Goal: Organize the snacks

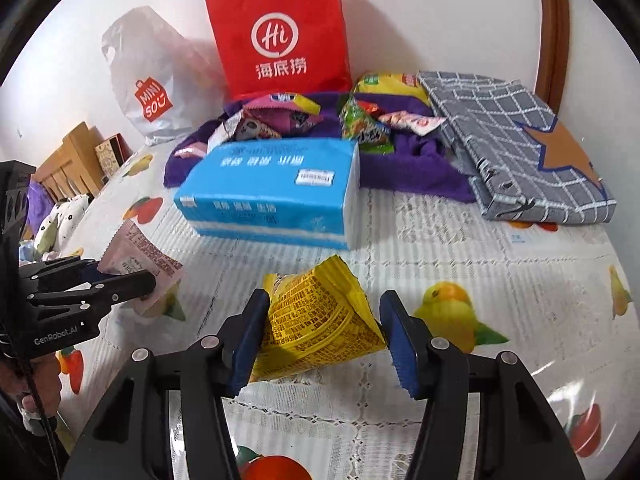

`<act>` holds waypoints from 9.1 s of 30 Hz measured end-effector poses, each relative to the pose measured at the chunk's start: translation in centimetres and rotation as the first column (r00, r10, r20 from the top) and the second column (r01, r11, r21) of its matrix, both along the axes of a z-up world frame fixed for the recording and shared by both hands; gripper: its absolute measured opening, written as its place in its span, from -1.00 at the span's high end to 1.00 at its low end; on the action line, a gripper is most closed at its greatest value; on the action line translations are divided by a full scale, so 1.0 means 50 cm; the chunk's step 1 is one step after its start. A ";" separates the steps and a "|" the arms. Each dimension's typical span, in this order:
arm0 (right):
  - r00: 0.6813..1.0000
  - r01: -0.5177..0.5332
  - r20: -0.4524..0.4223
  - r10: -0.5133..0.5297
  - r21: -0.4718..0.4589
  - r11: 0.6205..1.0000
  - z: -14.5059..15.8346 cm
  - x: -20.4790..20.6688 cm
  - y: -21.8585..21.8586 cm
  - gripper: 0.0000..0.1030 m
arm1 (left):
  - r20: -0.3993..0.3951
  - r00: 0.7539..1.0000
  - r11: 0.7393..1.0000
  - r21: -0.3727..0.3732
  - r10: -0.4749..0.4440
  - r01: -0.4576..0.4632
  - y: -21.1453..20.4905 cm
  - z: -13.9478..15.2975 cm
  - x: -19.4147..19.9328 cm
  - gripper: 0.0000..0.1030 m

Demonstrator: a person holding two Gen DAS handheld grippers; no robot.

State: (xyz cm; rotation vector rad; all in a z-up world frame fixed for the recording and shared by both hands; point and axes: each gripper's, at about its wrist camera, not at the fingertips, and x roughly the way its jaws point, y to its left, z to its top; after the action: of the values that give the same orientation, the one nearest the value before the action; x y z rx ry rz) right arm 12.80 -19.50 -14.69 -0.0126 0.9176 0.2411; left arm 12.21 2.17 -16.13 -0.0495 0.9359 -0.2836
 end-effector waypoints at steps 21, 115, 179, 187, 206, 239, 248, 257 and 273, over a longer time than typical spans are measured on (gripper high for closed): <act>0.991 -0.003 0.133 0.004 -0.009 1.000 0.190 0.115 0.018 -0.10 | 0.104 0.994 0.999 -0.043 0.030 -0.025 -0.006 0.195 0.098 0.33; 0.999 0.040 -0.016 -0.041 -0.066 0.997 0.067 0.220 0.027 -0.06 | -0.090 0.989 0.992 0.046 0.117 -0.113 0.131 -0.033 0.197 0.58; 0.995 0.027 0.098 -0.026 -0.006 1.000 0.150 0.487 0.045 -0.05 | 0.023 0.998 0.994 -0.096 0.061 -0.059 0.023 0.164 0.443 0.59; 0.999 0.027 0.038 -0.025 -0.051 0.998 0.088 0.534 0.046 -0.05 | -0.072 0.997 0.992 -0.125 0.017 -0.026 0.007 0.088 0.491 0.59; 0.996 -0.029 -0.082 0.023 -0.073 0.997 -0.015 0.569 0.060 -0.06 | -0.134 0.991 0.983 -0.182 -0.020 -0.005 -0.010 0.033 0.519 0.55; 0.996 0.090 0.019 -0.089 -0.051 0.995 0.085 0.517 0.024 -0.43 | -0.070 0.998 0.995 -0.102 -0.012 0.005 -0.021 0.124 0.490 -0.61; 0.992 0.120 0.035 -0.119 -0.041 0.992 0.149 0.440 0.015 -0.57 | -0.035 0.999 0.999 -0.046 0.003 -0.005 -0.021 0.187 0.426 -0.71; 0.992 0.120 0.049 -0.119 -0.025 0.992 0.196 0.325 0.020 -0.58 | 0.007 0.999 0.999 -0.023 0.049 -0.049 -0.001 0.235 0.295 -0.82; 0.978 0.157 0.139 -0.155 -0.004 0.988 0.262 0.035 -0.008 -0.67 | 0.127 0.984 0.991 0.035 0.125 -0.131 -0.034 0.291 0.032 -0.83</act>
State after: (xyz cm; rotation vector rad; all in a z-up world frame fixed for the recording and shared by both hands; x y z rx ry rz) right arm 14.55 -19.92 -1.57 0.0290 0.7778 0.0858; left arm 13.79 0.49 -1.56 -0.0516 0.8106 -0.1454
